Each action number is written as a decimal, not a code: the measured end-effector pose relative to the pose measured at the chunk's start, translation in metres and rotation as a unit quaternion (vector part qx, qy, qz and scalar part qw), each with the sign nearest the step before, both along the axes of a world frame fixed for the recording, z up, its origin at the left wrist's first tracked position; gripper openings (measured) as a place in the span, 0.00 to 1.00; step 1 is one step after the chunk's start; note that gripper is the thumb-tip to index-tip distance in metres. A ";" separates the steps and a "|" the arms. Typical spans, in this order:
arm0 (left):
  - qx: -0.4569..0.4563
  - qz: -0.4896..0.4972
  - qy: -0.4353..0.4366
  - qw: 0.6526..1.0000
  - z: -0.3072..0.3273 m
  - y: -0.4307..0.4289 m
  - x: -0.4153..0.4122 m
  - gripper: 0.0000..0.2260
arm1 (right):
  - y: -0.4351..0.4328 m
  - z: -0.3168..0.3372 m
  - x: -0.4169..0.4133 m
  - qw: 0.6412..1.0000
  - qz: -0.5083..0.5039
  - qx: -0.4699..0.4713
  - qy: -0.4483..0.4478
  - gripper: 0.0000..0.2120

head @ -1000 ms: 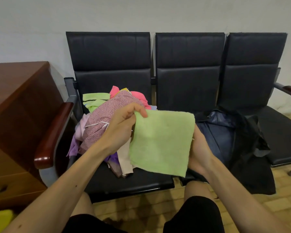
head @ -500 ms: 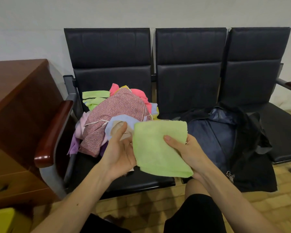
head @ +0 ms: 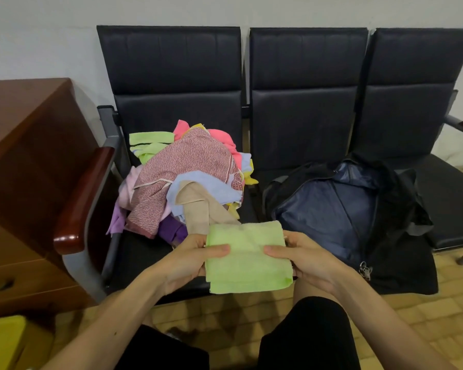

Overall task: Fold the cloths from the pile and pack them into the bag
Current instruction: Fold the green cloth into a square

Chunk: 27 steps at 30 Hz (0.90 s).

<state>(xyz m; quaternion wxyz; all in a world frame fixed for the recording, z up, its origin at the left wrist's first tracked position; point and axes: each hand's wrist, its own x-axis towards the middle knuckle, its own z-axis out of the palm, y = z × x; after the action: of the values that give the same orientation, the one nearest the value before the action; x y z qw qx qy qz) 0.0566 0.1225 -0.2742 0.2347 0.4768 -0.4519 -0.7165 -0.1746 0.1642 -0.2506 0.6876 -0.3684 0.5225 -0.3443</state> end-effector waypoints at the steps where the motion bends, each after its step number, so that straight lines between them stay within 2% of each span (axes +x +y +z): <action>1: 0.001 -0.002 -0.003 1.000 -0.002 0.000 -0.001 0.13 | -0.001 -0.001 0.000 1.000 0.000 -0.005 0.009 0.14; 8: 0.015 -0.016 0.066 0.998 0.000 -0.003 -0.004 0.17 | -0.002 -0.002 -0.003 0.998 -0.005 -0.040 0.052 0.14; 11: -0.008 -0.036 0.100 0.994 0.006 -0.005 0.001 0.20 | -0.001 0.002 -0.010 0.996 -0.004 -0.088 0.018 0.18; 14: -0.018 -0.038 0.137 0.990 0.014 -0.006 0.005 0.17 | 0.001 0.008 -0.016 0.994 0.000 -0.107 -0.038 0.21; 17: -0.024 -0.031 0.149 0.988 0.020 -0.002 0.003 0.14 | 0.003 0.010 -0.019 0.991 0.001 -0.118 -0.065 0.18; 21: -0.048 -0.042 0.134 0.989 0.023 0.003 0.005 0.25 | 0.009 0.014 -0.020 0.989 0.015 -0.131 -0.061 0.05; 25: -0.052 -0.049 0.142 0.987 0.020 0.006 0.008 0.21 | 0.014 0.014 -0.018 0.990 0.009 -0.130 -0.053 0.16; 27: -0.048 -0.045 0.154 0.986 0.019 0.009 0.008 0.18 | 0.017 0.013 -0.017 0.989 0.012 -0.128 -0.066 0.14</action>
<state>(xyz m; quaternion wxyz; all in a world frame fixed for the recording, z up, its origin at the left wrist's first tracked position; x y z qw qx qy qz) 0.0646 0.1320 -0.2552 0.2918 0.3281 -0.4651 -0.7686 -0.1919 0.1812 -0.2379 0.6719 -0.4360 0.4229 -0.4237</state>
